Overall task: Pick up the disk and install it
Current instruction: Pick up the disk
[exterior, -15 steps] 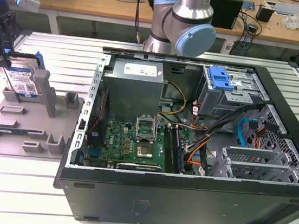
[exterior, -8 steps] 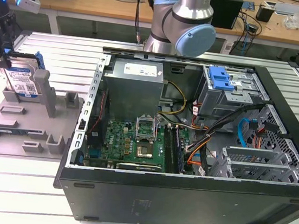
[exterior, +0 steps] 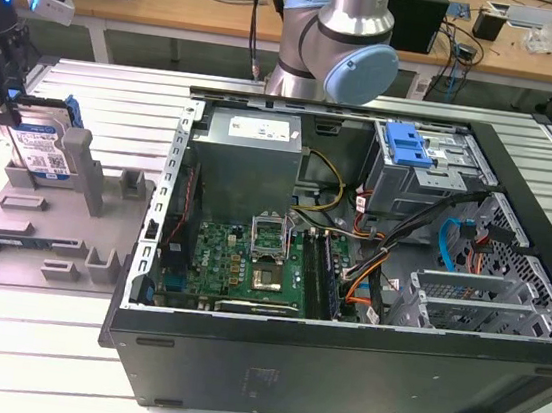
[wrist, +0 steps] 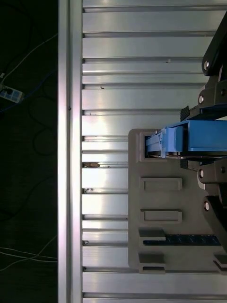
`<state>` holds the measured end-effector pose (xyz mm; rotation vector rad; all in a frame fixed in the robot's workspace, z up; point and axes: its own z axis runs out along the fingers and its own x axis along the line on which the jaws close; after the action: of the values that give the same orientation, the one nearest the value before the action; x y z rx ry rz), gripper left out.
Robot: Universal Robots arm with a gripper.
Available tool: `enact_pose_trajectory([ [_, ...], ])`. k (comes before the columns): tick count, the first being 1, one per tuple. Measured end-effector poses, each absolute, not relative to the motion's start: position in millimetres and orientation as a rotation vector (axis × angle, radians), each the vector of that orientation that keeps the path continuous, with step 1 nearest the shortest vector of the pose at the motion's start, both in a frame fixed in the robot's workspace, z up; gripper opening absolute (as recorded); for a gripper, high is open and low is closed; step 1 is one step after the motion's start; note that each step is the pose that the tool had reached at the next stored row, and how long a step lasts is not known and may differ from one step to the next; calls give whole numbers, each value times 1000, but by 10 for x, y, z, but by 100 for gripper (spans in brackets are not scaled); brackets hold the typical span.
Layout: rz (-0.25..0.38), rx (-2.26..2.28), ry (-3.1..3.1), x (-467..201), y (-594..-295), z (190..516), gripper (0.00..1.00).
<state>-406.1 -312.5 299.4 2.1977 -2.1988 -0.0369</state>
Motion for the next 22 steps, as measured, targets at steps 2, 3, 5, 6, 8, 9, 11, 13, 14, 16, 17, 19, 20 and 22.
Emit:
enact_pose_trajectory([
  [2, -37, 2198, -2199, -4061, -3125, 2993, 44],
  [3, -37, 2198, -2199, -4061, -3125, 2993, 44],
  [5, -37, 2198, -2199, -4061, -3125, 2993, 44],
  [6, -37, 2198, -2199, -4061, -3125, 2992, 36],
  [8, -37, 2198, -2199, -4061, -3125, 2991, 36],
  [9, -37, 2198, -2199, -4061, -3125, 2990, 36],
  [11, -37, 2198, -2199, -4061, -3125, 2990, 36],
  [13, -37, 2198, -2199, -4061, -3125, 2988, 36],
  [14, -37, 2198, -2199, -4061, -3125, 2988, 36],
  [16, -37, 2198, -2199, -4061, -3125, 2989, 36],
  [17, -37, 2198, -2199, -4061, -3125, 2989, 36],
  [19, -37, 2198, -2199, -4061, -3125, 2996, 36],
  [20, -37, 2198, -2199, -4061, -3125, 3000, 36],
  [22, -37, 2198, -2199, -4061, -3125, 3007, 36],
])
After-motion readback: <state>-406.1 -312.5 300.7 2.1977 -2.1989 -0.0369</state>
